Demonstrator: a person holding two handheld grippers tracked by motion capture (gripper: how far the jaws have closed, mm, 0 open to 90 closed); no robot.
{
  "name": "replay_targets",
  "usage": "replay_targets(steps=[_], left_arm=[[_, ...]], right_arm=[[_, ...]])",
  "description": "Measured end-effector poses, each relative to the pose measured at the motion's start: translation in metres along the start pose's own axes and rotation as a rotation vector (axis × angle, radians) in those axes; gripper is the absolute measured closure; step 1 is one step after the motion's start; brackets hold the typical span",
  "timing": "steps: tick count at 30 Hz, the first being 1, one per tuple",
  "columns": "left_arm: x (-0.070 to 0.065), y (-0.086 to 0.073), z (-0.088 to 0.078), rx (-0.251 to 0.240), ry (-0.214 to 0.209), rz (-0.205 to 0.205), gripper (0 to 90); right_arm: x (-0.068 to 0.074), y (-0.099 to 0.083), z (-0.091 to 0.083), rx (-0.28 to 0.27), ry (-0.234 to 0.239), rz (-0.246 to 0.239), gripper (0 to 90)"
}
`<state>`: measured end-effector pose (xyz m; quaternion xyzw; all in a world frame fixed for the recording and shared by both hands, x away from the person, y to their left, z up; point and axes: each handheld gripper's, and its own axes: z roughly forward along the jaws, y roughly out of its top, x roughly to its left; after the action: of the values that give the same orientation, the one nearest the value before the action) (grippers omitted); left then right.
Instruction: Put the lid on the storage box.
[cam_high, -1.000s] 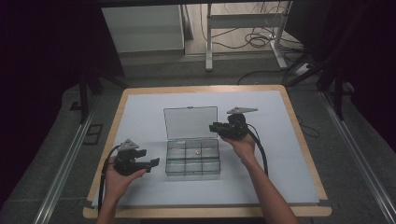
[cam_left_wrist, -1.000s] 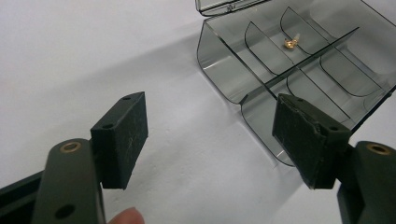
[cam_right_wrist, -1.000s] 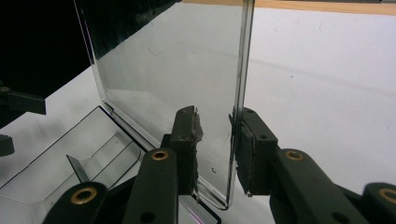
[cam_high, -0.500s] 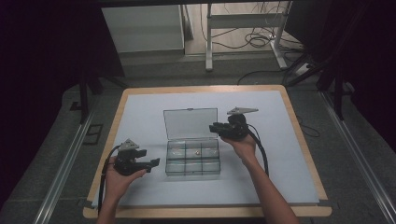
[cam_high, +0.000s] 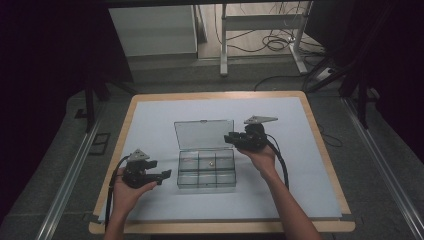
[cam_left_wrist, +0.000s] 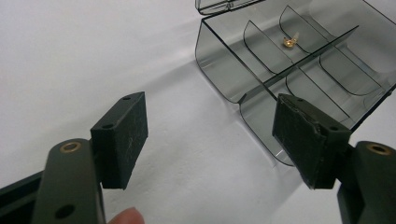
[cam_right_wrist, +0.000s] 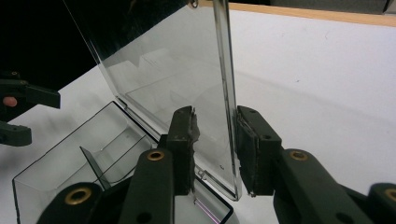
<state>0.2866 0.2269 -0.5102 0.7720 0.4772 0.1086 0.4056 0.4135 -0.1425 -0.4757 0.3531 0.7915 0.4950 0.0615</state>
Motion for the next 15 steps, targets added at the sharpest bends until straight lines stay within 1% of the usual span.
replay_targets(steps=[8,15], left_arm=[[-0.0007,0.0,0.0008,0.003,-0.001,-0.001,27.0],[-0.001,0.0001,0.0016,0.004,-0.006,-0.001,26.9]], right_arm=[[0.0014,-0.0019,-0.0024,-0.003,0.015,-0.002,64.8],[0.0037,-0.0032,-0.0039,-0.003,0.015,-0.008,63.8]])
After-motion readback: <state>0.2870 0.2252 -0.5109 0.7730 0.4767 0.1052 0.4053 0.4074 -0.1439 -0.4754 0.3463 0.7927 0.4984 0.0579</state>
